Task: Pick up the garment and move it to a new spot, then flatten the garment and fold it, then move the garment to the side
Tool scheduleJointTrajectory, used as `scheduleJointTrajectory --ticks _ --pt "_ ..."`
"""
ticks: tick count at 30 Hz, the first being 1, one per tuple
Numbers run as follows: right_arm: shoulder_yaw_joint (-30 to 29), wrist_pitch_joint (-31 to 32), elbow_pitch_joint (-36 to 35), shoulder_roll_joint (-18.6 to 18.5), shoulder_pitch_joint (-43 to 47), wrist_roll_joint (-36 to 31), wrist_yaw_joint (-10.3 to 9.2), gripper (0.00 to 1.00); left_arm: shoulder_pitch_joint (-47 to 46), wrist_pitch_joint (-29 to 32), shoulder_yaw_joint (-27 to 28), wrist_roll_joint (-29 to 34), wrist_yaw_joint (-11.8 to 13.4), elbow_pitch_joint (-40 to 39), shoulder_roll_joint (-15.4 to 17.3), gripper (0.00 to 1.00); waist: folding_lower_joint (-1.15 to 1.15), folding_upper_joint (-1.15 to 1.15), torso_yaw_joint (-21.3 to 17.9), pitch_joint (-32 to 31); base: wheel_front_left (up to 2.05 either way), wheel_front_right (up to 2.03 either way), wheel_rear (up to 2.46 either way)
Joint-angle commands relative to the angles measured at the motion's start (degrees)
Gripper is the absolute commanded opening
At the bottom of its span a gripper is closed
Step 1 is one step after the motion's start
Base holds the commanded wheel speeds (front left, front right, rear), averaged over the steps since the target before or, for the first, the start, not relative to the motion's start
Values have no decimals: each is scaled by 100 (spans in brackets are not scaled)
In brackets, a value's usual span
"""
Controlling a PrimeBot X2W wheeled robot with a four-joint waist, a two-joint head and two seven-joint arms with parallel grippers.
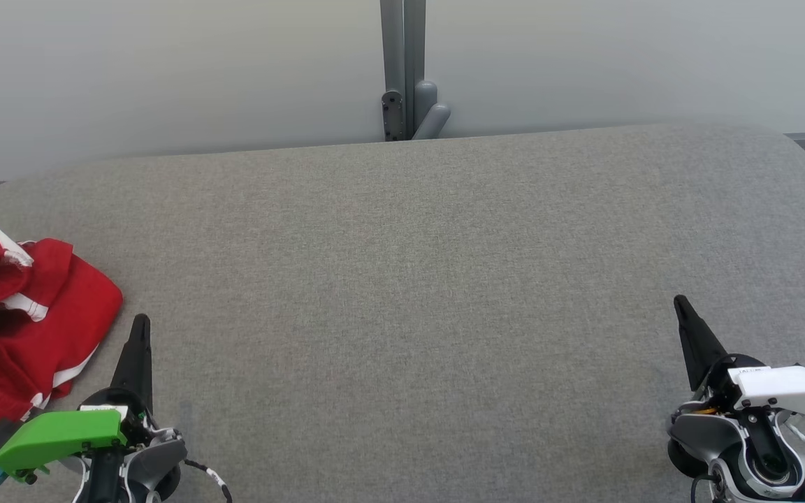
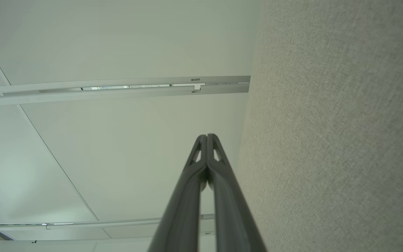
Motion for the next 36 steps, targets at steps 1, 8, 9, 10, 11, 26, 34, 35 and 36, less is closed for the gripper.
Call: scheduleJointTrajectory --ticks 1,8,9,10,11,26,34,35,36 --pt "-8 3 -18 -29 55 31 2 0 81 6 15 -22 -24 -30 37 0 0 7 0 0 0 0 0" --pt "2 -1 25 7 4 -3 0 100 1 -2 -2 1 1 33 -7 100 0 0 0 0 0 0 0" --pt "7 -1 75 22 24 -3 -1 100 18 -3 -11 1 2 89 -15 100 0 0 0 1 0 0 0" --pt "12 -3 129 35 55 -4 -1 100 50 -4 -17 2 2 130 -24 100 0 0 0 1 0 0 0" --pt "30 -20 119 34 49 -19 -1 100 49 -27 -19 16 2 128 -23 100 0 0 0 4 0 0 0" --pt "344 -470 149 -84 -88 -1104 0 100 39 -453 -56 1321 -1 184 41 100 0 1 4 40 0 0 0" --pt "298 -671 178 -45 -125 -2095 0 100 82 -647 -59 2335 -3 194 25 100 0 1 -1 53 0 0 0" --pt "298 -694 182 -40 -129 -2212 0 100 88 -670 -67 2467 -3 194 25 100 0 1 -3 53 0 0 0" --pt "303 -718 182 -36 -130 -2327 0 100 94 -695 -76 2591 -4 196 26 100 0 1 -4 54 0 0 0"
